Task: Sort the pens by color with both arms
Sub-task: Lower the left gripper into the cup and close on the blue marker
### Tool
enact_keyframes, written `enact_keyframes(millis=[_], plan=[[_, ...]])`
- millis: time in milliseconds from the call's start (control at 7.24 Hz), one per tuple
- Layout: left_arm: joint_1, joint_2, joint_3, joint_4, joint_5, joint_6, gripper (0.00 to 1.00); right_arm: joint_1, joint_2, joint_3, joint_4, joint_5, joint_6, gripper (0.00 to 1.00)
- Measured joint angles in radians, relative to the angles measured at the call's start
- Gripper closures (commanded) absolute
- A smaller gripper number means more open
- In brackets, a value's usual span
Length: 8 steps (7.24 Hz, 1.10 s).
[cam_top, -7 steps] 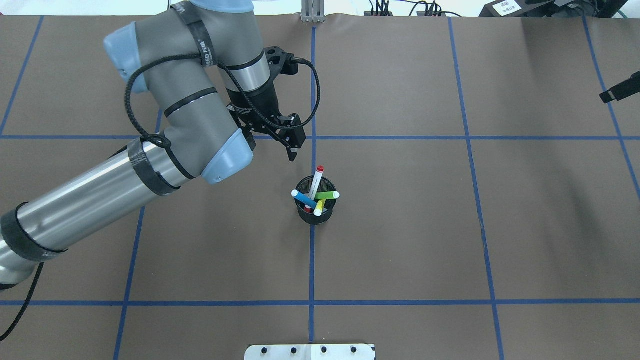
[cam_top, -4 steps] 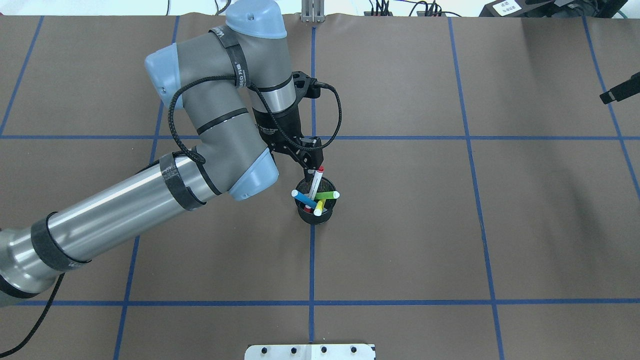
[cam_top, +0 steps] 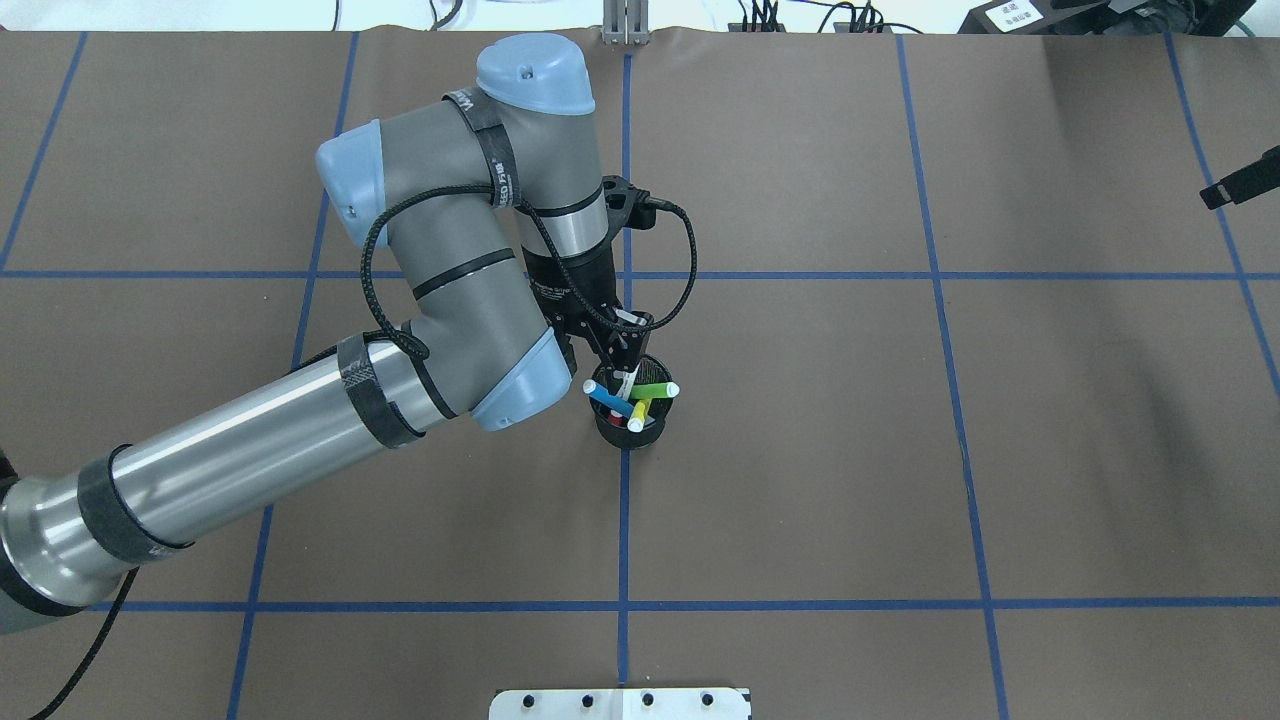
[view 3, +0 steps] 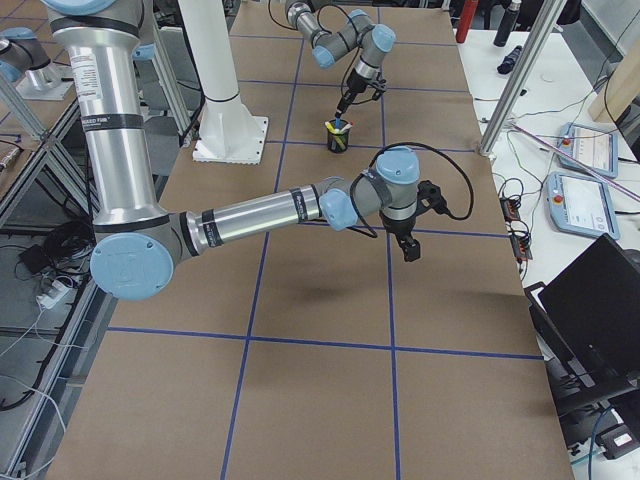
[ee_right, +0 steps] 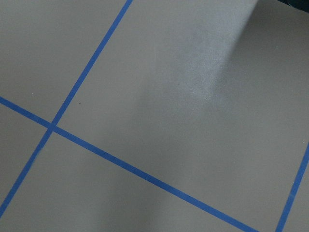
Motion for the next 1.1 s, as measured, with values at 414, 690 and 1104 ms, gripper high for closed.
enact_keyframes(millis=[414, 690, 1104], plan=[[0.019, 0.004, 0.001, -0.001, 0.0, 0.0, 0.48, 0.0, 0.0, -0.003, 0.0, 0.0, -0.001, 0.0], [0.025, 0.007, 0.001, -0.002, 0.0, 0.0, 0.53, 0.0, 0.0, -0.004, 0.0, 0.0, -0.001, 0.0], [0.028, 0.007, 0.0, -0.003, -0.001, 0.0, 0.53, 0.0, 0.0, -0.004, 0.0, 0.001, 0.0, 0.0]])
